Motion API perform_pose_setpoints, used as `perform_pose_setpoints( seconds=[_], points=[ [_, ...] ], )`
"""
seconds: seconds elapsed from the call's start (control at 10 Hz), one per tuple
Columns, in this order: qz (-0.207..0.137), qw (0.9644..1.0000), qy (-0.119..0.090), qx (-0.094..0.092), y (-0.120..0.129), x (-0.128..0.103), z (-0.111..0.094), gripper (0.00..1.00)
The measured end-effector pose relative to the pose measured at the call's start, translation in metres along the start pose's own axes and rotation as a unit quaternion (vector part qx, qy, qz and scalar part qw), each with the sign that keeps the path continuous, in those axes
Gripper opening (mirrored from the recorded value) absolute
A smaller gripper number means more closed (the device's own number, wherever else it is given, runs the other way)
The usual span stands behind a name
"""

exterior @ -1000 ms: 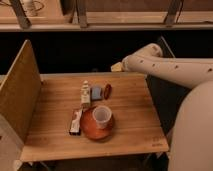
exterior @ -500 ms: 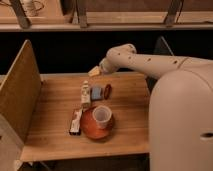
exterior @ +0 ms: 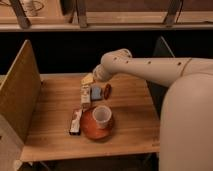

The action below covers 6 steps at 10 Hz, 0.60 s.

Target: Move the arm in a circular motion

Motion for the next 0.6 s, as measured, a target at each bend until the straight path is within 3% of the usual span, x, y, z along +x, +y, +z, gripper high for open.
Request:
perform_pose_setpoints(
  seconds=[0.3, 0.4, 0.5, 0.6],
  points=[
    [0.050, 0.9987, 0.002, 0.012, -0.008, 0.060, -0.030, 0.80],
    [0.070, 0.9973, -0.002, 0.023, -0.018, 0.075, -0.042, 0.80],
    [0.094, 0.9943, -0.010, 0.049, -0.042, 0.089, -0.062, 0.80],
    [0.101, 0.9926, -0.015, 0.064, -0.055, 0.093, -0.071, 0.80]
  ],
)
